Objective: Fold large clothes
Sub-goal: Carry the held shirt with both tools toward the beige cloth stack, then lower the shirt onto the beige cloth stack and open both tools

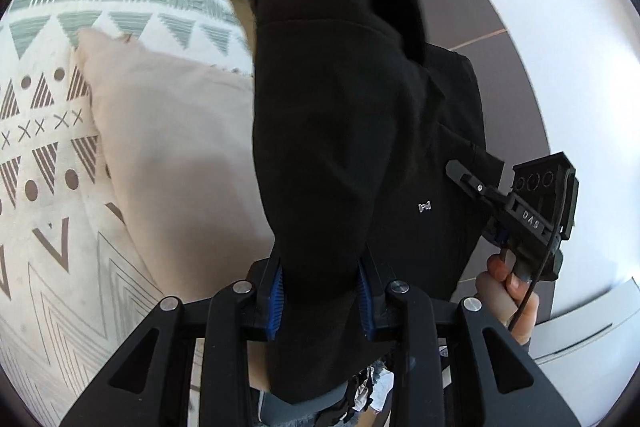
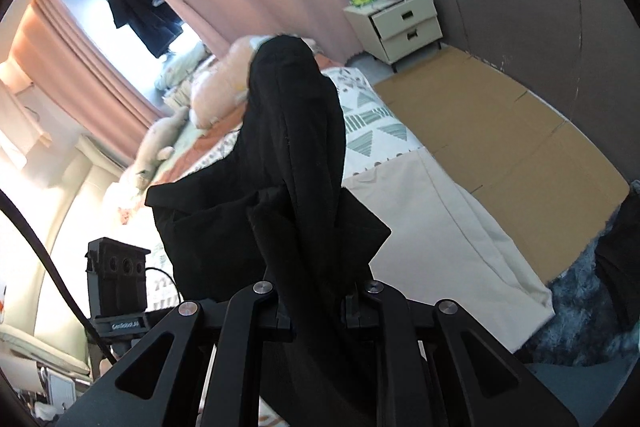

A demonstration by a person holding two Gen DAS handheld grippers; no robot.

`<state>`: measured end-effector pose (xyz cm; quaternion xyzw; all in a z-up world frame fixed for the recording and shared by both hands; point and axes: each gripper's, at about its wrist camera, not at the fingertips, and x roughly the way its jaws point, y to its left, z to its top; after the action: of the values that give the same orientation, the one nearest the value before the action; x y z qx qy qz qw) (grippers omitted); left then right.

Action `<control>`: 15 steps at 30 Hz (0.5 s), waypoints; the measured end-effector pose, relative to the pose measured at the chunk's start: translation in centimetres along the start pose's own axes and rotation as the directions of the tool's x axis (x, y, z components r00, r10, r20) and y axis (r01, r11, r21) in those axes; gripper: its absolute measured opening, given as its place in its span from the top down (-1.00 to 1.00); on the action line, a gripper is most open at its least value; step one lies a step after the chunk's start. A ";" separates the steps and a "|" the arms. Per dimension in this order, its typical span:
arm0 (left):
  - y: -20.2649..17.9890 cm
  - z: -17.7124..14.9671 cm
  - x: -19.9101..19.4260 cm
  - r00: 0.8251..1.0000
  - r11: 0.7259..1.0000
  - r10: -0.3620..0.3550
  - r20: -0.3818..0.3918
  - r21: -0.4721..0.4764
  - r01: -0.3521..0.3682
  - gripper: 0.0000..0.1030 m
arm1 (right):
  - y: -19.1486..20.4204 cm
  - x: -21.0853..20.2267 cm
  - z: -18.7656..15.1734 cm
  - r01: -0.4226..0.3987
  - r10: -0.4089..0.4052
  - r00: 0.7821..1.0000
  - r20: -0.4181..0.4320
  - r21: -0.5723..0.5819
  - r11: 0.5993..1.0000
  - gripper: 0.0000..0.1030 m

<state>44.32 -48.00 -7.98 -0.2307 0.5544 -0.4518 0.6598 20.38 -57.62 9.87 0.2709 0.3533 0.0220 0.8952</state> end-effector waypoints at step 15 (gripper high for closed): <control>6.9 0.9 4.0 0.991 0.988 0.070 -0.113 -0.130 -0.085 0.23 | -0.8 6.7 1.2 0.213 -0.202 0.977 -0.074 0.204 0.956 -0.54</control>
<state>47.43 -48.21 -15.34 -0.2280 0.6272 -0.3992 0.6287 26.10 -57.33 6.06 0.3252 0.4032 -0.1024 0.8492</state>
